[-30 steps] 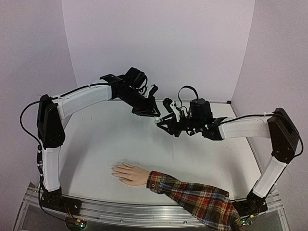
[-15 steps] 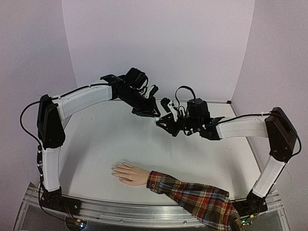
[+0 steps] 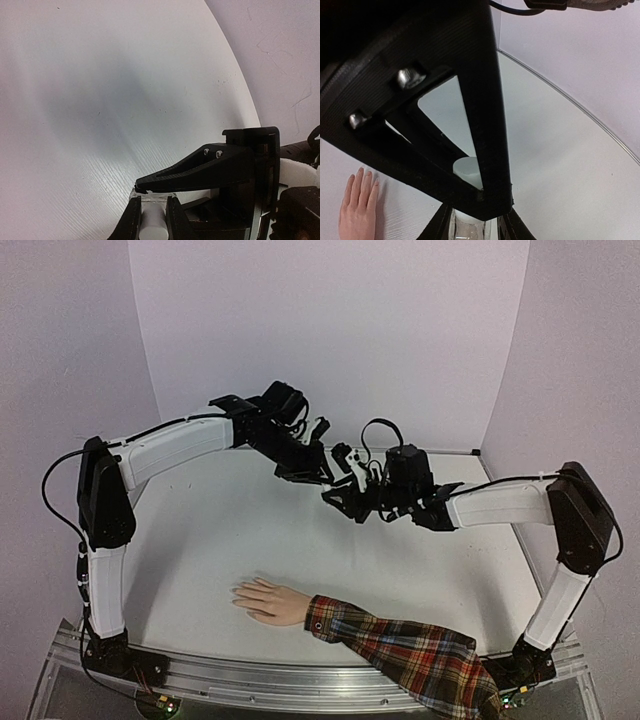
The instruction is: Paint the nails
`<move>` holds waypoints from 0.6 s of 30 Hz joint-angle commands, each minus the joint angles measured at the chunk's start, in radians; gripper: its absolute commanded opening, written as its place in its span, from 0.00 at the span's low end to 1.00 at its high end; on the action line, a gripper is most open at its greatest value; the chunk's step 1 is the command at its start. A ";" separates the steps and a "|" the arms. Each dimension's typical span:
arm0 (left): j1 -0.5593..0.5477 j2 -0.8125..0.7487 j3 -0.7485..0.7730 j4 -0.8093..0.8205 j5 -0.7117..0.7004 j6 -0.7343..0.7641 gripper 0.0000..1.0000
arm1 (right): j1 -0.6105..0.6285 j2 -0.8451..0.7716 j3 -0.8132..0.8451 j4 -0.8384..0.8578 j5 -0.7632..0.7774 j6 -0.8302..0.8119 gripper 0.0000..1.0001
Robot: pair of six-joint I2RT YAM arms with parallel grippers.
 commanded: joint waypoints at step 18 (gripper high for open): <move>-0.006 -0.056 0.017 -0.007 -0.045 0.017 0.08 | 0.011 -0.007 0.002 0.035 0.016 0.007 0.00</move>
